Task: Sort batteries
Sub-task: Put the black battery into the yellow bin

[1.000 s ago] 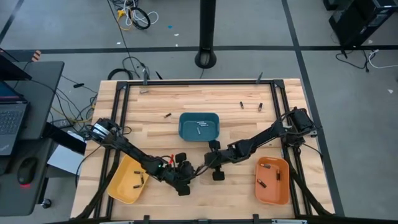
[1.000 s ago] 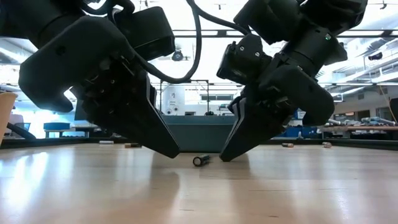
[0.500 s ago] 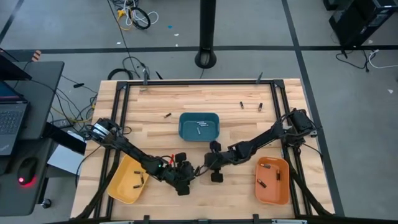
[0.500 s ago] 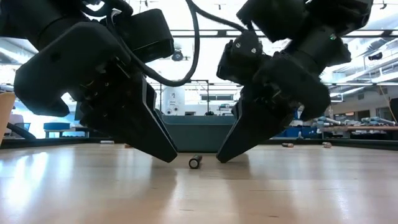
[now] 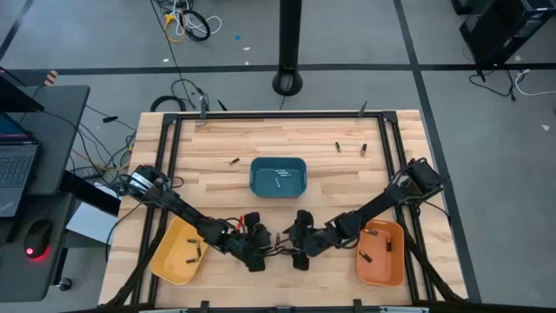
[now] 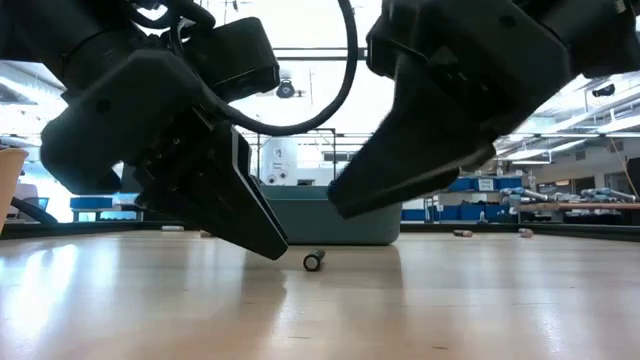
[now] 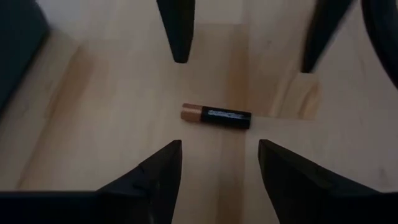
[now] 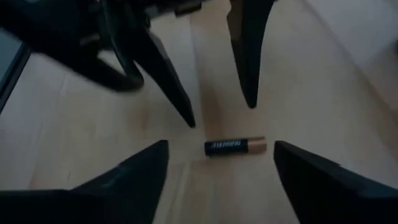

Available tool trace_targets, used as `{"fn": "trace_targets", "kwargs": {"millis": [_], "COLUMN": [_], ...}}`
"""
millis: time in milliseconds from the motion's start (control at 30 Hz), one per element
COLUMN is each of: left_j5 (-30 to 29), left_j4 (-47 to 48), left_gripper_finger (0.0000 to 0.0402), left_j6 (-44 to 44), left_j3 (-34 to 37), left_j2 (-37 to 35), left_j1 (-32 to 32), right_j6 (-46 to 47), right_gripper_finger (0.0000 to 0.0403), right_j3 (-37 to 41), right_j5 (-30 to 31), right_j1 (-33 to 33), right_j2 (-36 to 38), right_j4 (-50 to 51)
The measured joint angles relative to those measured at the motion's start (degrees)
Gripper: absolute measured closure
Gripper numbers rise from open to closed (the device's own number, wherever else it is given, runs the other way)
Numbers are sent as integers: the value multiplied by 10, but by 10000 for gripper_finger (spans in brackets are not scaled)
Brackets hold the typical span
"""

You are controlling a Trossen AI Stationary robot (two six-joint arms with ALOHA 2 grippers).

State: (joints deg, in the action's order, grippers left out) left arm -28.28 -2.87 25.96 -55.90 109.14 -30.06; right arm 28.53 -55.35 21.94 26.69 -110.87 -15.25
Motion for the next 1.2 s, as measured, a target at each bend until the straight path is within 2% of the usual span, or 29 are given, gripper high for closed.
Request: {"fn": "trace_targets", "kwargs": {"millis": [167,333,533,833,1200], "left_j5": [-4,-6,-8,-8,-7], "left_j4": [10,13,12,10,10], "left_gripper_finger": [182,182,182,182,182], "left_j6": [0,0,-1,-1,0], "left_j3": [0,0,0,0,0], "left_j2": [0,0,0,0,0], "left_j1": [-1,-5,-12,-12,-12], "right_j6": [-2,-28,-49,-48,-45], "right_gripper_finger": [55,49,49,54,100], "right_j3": [-14,-43,-57,-57,-56], "right_j5": [26,30,42,26,6], "right_j1": [4,4,2,-12,-17], "right_j2": [-7,-53,-63,-63,-63], "right_j4": [-2,7,16,35,47]}}
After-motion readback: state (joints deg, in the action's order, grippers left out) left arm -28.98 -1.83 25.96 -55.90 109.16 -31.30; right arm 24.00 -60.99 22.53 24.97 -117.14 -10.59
